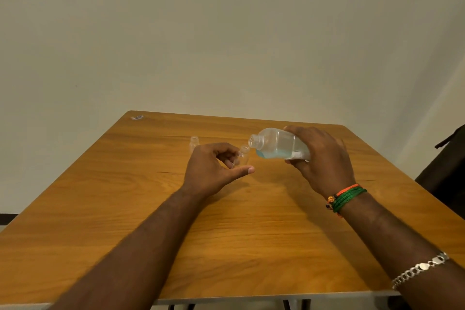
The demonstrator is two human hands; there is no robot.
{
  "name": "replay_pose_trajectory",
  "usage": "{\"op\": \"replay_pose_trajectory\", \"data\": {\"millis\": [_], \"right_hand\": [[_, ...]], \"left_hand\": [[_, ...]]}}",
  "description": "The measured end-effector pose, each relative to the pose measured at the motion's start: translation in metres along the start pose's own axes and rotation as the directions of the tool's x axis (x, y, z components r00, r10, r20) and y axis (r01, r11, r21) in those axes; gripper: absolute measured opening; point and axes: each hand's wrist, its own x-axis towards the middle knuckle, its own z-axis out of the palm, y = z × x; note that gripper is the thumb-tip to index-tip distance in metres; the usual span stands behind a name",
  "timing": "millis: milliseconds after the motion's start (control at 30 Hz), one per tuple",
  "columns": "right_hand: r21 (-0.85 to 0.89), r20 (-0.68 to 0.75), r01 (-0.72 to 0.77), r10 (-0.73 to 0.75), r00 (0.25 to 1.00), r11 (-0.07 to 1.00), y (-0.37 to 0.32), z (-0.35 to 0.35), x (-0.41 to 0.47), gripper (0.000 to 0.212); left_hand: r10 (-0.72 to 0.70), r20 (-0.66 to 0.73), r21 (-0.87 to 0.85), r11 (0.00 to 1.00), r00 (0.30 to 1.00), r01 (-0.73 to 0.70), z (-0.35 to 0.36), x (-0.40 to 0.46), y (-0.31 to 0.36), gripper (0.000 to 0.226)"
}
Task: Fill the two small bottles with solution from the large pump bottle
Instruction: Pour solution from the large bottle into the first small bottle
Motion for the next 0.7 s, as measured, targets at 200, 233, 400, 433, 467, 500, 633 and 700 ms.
{"op": "replay_pose_trajectory", "data": {"millis": [200, 233, 400, 433, 467, 500, 633, 700], "right_hand": [[-0.031, 0.007, 0.015, -0.015, 1.000, 0.999, -0.0012, -0.0004, 0.0007, 0.070], [-0.036, 0.007, 0.019, -0.018, 1.000, 0.999, -0.0015, -0.0001, 0.0011, 0.070], [-0.056, 0.003, 0.030, -0.030, 1.000, 0.998, -0.0010, 0.0000, 0.0034, 0.070], [-0.060, 0.002, 0.032, -0.032, 0.999, 0.998, -0.0012, -0.0001, 0.0036, 0.070], [-0.065, 0.002, 0.035, -0.035, 0.999, 0.997, -0.0014, -0.0001, 0.0040, 0.070], [-0.071, 0.002, 0.038, -0.038, 0.999, 0.997, -0.0017, -0.0002, 0.0041, 0.070], [-0.083, 0.010, 0.041, -0.040, 0.999, 0.996, -0.0023, -0.0017, 0.0052, 0.068], [-0.091, 0.012, 0.041, -0.041, 0.999, 0.995, -0.0023, -0.0024, 0.0055, 0.068]], "left_hand": [[0.000, 0.003, 0.013, 1.000, 1.000, 0.000, 0.0005, 0.0004, -0.0005, 0.044], [0.002, 0.004, 0.015, 1.000, 1.000, -0.002, 0.0006, 0.0005, -0.0006, 0.044], [-0.001, 0.007, 0.017, 1.000, 1.000, 0.001, -0.0003, 0.0002, -0.0007, 0.044], [-0.005, 0.008, 0.016, 1.000, 1.000, 0.004, -0.0005, -0.0001, -0.0008, 0.044], [-0.006, 0.006, 0.014, 1.000, 1.000, 0.006, -0.0005, -0.0001, -0.0007, 0.044], [-0.006, 0.004, 0.014, 1.000, 1.000, 0.006, -0.0004, -0.0005, -0.0006, 0.043], [-0.006, 0.007, 0.030, 1.000, 1.000, 0.006, -0.0006, -0.0010, 0.0009, 0.043], [-0.009, 0.008, 0.035, 0.999, 1.000, 0.009, -0.0006, -0.0013, 0.0014, 0.043]]}}
